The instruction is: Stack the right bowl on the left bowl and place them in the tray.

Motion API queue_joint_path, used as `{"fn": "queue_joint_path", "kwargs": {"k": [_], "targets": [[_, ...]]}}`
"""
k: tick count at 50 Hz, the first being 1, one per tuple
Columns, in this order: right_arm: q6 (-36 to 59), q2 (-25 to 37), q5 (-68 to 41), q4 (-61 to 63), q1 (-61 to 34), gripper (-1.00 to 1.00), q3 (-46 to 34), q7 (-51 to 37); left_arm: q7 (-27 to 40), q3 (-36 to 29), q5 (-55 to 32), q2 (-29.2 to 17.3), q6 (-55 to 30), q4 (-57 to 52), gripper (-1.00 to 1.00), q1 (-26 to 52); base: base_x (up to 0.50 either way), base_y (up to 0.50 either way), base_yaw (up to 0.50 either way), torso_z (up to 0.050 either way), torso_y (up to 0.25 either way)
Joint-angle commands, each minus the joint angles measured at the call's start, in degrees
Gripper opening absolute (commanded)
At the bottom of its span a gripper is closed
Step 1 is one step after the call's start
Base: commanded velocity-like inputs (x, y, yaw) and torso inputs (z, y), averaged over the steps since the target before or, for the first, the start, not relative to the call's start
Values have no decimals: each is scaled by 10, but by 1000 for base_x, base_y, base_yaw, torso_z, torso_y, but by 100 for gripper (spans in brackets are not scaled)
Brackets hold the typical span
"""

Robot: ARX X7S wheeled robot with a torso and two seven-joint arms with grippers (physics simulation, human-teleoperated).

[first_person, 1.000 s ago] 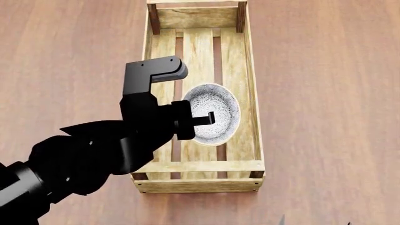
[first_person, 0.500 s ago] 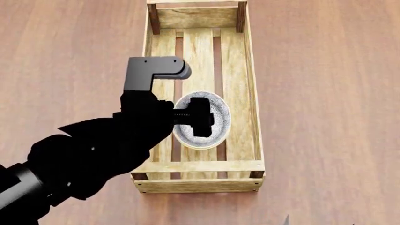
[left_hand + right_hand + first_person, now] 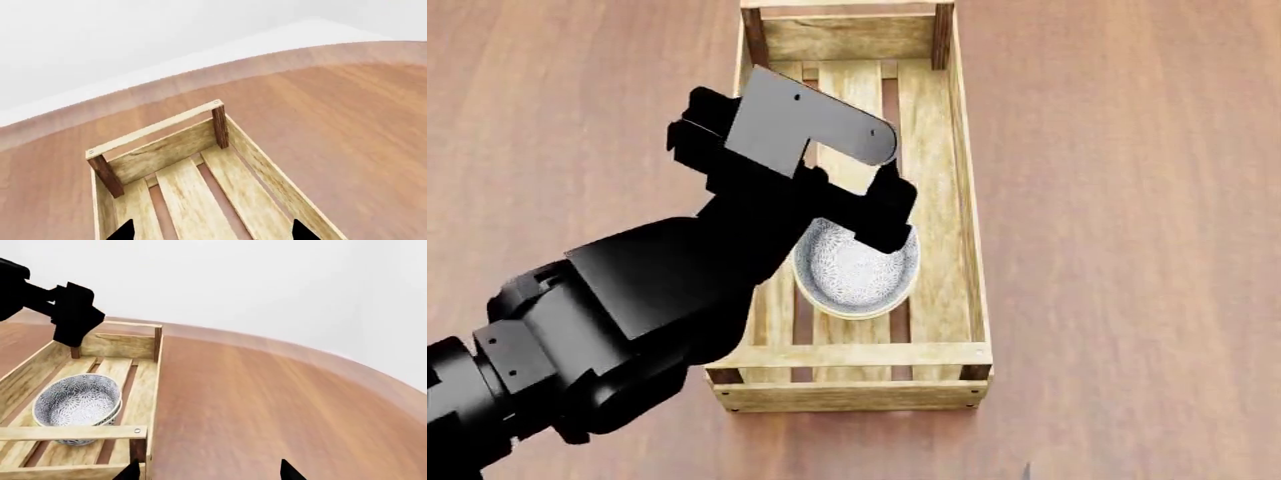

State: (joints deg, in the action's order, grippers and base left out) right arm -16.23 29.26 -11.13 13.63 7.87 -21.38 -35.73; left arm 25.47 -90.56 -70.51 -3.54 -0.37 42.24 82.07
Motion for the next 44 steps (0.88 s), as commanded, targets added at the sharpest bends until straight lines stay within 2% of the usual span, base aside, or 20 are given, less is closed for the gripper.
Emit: {"fn": "queue_joint_path", "kwargs": {"k": [1,9,13,17,19,21,22,23,24,27,31,36,38,40,42,44], "targets": [[7,2,31,41,23,100,-15,-10,133,-15,81,-114,-11,-300,100,39,0,0,0,0,0],[-1,-1,66,63,52,100,-36,-16,249,-26,95,-241,-37,-588,100,72,0,0,0,0,0],[-10,2,70,82,72,100,-41,-19,344,-51,163,-354,-69,-807,100,88,0,0,0,0,0],[-8,5,77,103,81,100,-46,-20,397,-77,236,-453,-86,-925,100,73,0,0,0,0,0],[-10,4,80,106,83,100,-48,-19,406,-83,252,-490,-75,-948,100,60,0,0,0,0,0],[-11,4,81,109,86,100,-51,-18,425,-109,324,-569,-71,-988,100,30,0,0,0,0,0],[-11,4,81,109,86,100,-51,-18,425,-109,325,-570,-71,-988,100,29,0,0,0,0,0],[-12,5,79,111,88,100,-50,-19,436,-129,376,-613,-56,-996,100,2,0,0,0,0,0],[-13,6,79,113,89,100,-49,-20,441,-143,405,-638,-42,-995,100,-17,0,0,0,0,0],[-18,9,76,115,94,100,-45,-23,483,-185,512,-692,-7,-976,100,-81,0,0,0,0,0],[-23,10,71,108,93,100,-40,-25,560,-218,580,-706,5,-929,100,-143,0,0,0,0,0],[-33,12,68,108,98,100,-32,-31,626,-217,594,-709,-15,-889,100,-169,0,0,0,0,0],[-42,16,64,106,103,100,-24,-36,645,-134,604,-730,-3,-870,100,-256,0,0,0,0,0],[-54,19,59,101,106,100,-14,-41,645,38,626,-737,-6,-845,100,-428,0,0,0,0,0],[-59,21,53,101,107,100,-4,-47,645,210,647,-728,26,-824,100,-600,0,0,0,0,0],[-60,24,48,104,107,100,4,-51,645,382,673,-714,20,-825,100,-772,0,0,0,0,0]]}}
